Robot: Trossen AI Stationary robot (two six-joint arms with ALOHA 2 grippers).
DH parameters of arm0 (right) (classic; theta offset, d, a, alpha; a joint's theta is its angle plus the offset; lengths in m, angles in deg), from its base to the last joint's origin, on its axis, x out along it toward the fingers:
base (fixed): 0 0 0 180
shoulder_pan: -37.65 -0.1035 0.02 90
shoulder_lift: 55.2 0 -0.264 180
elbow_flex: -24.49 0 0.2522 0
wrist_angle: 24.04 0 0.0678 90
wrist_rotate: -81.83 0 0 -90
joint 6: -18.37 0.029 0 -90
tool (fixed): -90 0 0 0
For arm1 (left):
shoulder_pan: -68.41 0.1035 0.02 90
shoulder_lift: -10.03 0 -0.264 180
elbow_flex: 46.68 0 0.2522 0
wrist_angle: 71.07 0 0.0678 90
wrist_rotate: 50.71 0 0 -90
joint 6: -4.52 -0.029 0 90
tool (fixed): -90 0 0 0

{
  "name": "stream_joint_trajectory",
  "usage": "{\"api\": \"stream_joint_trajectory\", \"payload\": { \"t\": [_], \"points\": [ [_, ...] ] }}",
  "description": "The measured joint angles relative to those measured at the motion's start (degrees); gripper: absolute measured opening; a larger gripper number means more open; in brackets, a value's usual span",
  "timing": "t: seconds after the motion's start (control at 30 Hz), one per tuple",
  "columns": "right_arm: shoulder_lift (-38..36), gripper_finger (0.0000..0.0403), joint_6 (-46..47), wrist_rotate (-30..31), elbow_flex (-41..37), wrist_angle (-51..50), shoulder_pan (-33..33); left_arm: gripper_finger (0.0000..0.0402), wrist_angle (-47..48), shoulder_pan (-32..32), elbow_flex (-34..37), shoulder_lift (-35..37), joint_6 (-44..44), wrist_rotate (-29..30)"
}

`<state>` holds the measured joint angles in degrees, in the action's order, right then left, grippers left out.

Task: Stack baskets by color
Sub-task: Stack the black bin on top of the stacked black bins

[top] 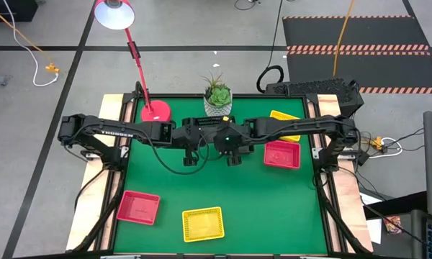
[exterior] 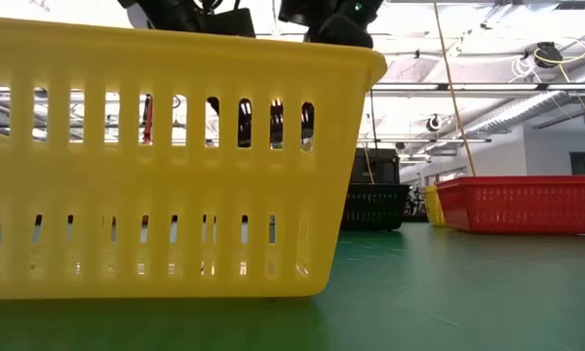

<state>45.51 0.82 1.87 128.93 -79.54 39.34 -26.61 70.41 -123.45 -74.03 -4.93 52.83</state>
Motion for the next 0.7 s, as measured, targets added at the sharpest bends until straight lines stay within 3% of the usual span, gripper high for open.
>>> {"api": "stream_joint_trajectory", "payload": {
  "t": [0.13,0.3,0.7],
  "points": [
    [0.37,0.0123,-0.11,3.48,0.02,-1.38,-0.01,0.0001,-1.58,-0.92,0.1,0.17,-0.43,0.0],
    [-0.11,0.0013,0.34,3.33,-0.08,-2.62,-0.01,0.0026,-5.18,-1.46,-0.07,0.61,0.56,0.23],
    [-4.13,0.0001,5.84,3.54,-3.21,-8.21,0.62,0.018,-4.77,-2.95,-0.05,8.11,4.25,4.57]
  ]
}}
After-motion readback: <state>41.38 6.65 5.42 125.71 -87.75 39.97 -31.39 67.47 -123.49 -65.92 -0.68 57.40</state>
